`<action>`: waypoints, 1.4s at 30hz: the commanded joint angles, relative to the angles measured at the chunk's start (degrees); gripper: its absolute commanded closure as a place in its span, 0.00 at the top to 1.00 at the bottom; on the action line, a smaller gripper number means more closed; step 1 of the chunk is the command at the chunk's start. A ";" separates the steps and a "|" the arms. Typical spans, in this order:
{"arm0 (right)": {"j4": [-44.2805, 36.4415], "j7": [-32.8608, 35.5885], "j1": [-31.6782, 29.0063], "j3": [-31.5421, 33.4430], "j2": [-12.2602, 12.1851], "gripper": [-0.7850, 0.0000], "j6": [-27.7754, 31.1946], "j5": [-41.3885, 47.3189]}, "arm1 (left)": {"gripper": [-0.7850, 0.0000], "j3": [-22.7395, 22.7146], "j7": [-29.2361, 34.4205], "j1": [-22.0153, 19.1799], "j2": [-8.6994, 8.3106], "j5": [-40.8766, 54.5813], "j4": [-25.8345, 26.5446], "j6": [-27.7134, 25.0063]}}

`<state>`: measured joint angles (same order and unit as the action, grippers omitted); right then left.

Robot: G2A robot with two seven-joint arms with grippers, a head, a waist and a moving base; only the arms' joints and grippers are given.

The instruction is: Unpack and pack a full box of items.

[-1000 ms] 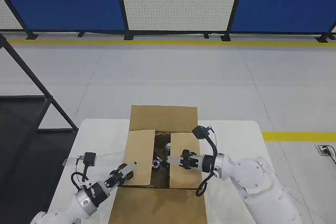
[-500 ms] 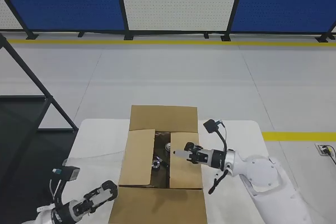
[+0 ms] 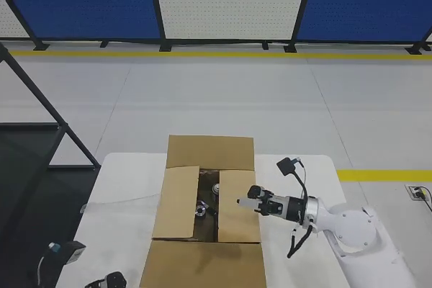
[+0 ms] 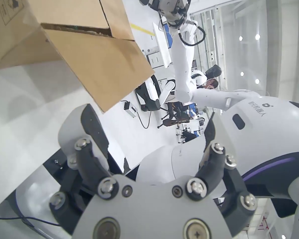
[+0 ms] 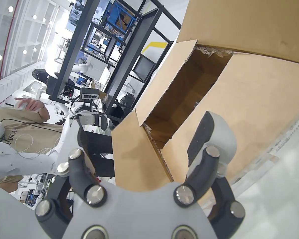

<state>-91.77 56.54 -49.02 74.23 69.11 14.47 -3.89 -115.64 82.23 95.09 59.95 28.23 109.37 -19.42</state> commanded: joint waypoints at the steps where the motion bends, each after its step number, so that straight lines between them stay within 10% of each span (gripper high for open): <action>1: 0.00 -0.01 0.00 0.00 0.00 1.00 0.01 0.00 | 1.00 0.00 0.01 0.00 0.00 0.00 0.00 0.00; 25: -1.94 -2.54 -2.85 -0.13 -1.01 1.00 1.08 0.54 | 1.00 12.54 -6.97 -3.59 -0.64 -4.97 -3.54 4.05; 42: -3.12 -10.36 -6.57 2.51 -1.69 1.00 6.13 3.91 | 1.00 13.38 -21.21 -6.49 -0.40 -0.34 1.39 1.91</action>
<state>-94.61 47.14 -54.91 76.21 67.49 20.29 -0.17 -102.60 61.68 88.90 59.57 28.73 110.37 -17.88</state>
